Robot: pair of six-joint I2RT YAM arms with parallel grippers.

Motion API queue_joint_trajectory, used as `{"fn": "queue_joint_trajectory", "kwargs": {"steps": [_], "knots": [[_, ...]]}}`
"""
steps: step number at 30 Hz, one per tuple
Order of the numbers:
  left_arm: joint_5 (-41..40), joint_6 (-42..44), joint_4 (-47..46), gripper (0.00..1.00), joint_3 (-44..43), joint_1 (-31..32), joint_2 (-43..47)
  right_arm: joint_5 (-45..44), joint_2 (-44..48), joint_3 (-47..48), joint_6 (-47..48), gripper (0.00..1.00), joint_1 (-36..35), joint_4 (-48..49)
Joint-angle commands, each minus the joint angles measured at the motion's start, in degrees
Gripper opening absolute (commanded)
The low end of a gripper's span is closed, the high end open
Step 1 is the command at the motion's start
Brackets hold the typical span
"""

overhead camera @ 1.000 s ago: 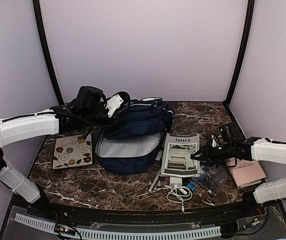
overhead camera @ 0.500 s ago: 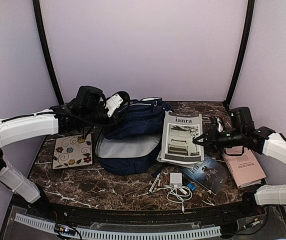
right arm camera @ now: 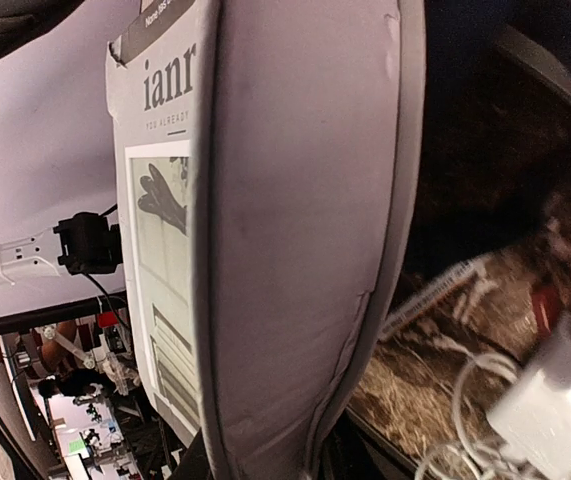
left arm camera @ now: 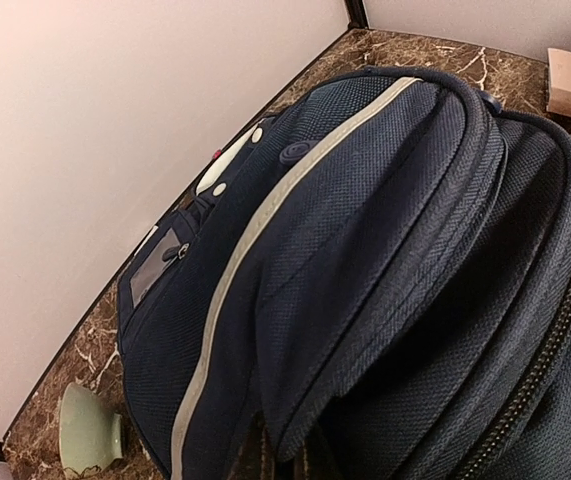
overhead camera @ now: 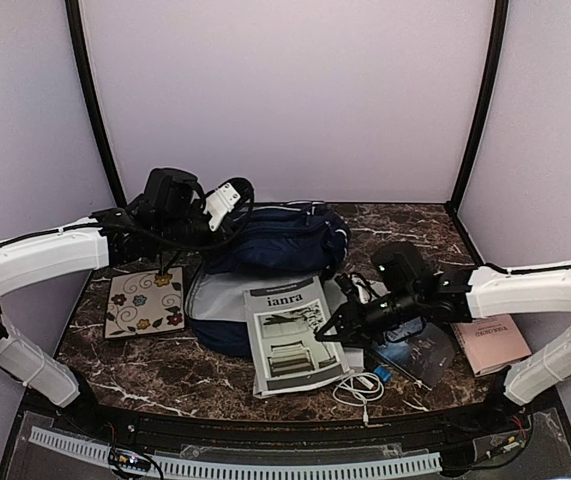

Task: Pack the student bag
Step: Place the book in the largest pocket of the bag.

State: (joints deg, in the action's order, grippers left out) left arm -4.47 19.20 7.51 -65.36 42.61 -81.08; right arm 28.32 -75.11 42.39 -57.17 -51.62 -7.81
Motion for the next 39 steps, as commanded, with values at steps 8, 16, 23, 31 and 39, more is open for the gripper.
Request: {"fn": "queue_joint_trajectory", "kwargs": {"steps": [8,16,23,31,39], "knots": [[4.91,-2.96,-6.43,0.0,-0.96,0.39,5.29,-9.25,-23.86,19.54,-7.18,0.14,-1.78,20.3],[5.1,-2.82,-6.35,0.0,-0.86,0.37,5.75,-16.53,-29.62,25.15,-9.6,0.48,3.71,23.5],[5.16,-2.82,-6.28,0.0,-0.88,0.38,5.28,-21.35,-23.56,24.05,-4.42,0.6,3.36,16.03],[5.49,-2.92,-6.19,0.0,-0.9,0.37,4.88,-24.06,-10.82,20.43,11.59,0.76,-2.33,0.76],[6.32,-3.33,-6.12,0.0,-1.17,0.4,5.09,-22.49,-6.32,22.57,45.37,0.66,-12.09,-2.44]]}}
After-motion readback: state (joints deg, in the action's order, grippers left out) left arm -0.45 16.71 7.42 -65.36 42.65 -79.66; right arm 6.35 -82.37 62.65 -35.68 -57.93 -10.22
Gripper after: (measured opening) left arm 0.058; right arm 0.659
